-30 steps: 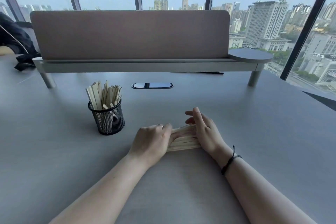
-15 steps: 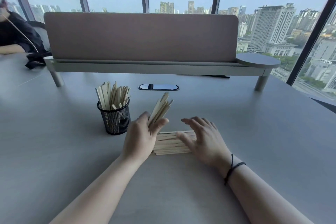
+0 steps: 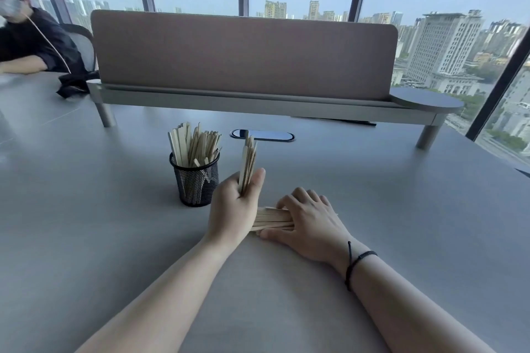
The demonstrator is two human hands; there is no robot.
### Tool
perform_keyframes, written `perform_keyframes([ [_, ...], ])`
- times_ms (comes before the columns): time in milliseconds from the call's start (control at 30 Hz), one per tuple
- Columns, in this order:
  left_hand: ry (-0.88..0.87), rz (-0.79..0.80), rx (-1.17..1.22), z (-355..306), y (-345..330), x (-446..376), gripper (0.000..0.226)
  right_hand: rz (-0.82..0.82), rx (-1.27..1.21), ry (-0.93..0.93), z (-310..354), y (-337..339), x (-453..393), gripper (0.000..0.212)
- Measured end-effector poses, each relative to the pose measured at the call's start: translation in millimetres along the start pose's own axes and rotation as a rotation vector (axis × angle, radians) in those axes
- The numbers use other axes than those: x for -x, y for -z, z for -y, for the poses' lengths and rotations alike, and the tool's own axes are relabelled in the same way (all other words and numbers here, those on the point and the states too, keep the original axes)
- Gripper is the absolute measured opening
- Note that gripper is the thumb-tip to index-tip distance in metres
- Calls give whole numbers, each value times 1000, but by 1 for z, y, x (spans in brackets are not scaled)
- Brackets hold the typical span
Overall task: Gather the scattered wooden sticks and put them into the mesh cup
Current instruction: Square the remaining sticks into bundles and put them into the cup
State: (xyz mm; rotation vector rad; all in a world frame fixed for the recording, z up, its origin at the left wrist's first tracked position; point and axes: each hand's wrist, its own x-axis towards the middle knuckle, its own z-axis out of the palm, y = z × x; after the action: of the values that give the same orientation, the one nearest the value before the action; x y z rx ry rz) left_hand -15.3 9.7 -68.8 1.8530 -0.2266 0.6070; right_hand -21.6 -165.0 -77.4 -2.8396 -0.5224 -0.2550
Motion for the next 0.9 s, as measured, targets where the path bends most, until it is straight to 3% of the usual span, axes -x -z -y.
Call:
perform_keyframes([
  [267, 191, -10, 215, 5, 1, -4, 63, 40, 10, -3, 2, 4, -9, 74],
  [567, 191, -29, 169, 9, 0, -6, 71, 12, 88, 121, 7, 2, -4, 76],
  [900, 199, -30, 201, 9, 1, -8, 69, -49, 44, 125, 12, -2, 0, 58],
])
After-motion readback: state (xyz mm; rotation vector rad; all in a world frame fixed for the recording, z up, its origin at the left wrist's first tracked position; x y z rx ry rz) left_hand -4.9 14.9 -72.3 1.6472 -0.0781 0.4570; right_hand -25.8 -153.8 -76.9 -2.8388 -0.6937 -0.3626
